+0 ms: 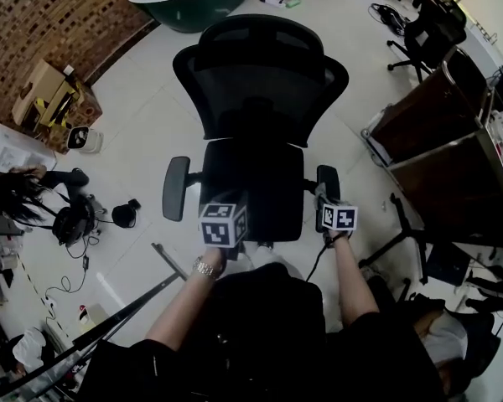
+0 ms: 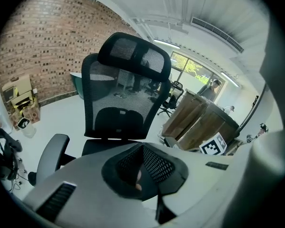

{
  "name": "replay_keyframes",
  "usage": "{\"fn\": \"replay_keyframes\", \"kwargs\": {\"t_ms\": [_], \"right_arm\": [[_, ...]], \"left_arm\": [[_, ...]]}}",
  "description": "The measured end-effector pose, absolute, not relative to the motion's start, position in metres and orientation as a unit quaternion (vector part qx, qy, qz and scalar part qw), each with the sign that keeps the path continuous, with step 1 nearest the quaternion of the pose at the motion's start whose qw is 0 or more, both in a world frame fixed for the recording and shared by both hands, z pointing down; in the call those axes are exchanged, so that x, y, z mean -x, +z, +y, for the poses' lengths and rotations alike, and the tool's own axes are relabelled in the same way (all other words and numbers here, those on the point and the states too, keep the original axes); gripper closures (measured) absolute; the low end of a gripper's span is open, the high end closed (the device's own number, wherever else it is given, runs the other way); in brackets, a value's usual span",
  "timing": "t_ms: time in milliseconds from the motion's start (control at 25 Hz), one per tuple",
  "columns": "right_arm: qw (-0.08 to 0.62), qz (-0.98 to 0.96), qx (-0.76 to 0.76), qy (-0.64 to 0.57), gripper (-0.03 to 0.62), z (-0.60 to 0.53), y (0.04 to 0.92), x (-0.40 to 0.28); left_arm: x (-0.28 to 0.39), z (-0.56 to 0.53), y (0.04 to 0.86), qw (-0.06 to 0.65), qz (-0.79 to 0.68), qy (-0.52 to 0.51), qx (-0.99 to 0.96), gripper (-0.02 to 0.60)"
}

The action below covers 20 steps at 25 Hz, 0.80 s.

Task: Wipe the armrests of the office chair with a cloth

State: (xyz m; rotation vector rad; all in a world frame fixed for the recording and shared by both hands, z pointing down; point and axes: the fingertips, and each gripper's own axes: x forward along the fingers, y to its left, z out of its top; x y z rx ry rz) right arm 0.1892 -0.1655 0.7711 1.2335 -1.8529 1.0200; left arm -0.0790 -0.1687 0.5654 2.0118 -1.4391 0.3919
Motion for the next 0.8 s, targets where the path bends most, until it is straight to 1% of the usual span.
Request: {"fn": "replay_keyframes", "kwargs": {"t_ms": [320,440,520,640,800], "right_arm": [[0.321,-0.700,-0.486,0.413,0.530,-0.085,0.769,-0.185],[0.323,-0.710,-0.481,0.400,0.530,-0.082,0.759,-0.180],[0.317,-0.720,-0.485,0.381,0.530,-0.101,0.744,-0.184],[0.297,-0.729,-0.499,0.363,0.530,-0.158,0.725,-0.197],[0.318,-0.723,-0.510,0.340,0.530,-0.243,0.723,-0.205]], "left_arm": [[0.047,-0.185,0.556,0.303,-0.508,0.148,-0.792,0.575],[0.043,-0.186,0.555,0.301,-0.500,0.151,-0.798,0.575],[0.040,-0.184,0.556,0.301,-0.497,0.156,-0.799,0.575],[0.029,-0.182,0.557,0.298,-0.489,0.169,-0.802,0.575],[0.013,-0.176,0.560,0.299,-0.468,0.185,-0.811,0.575]]}}
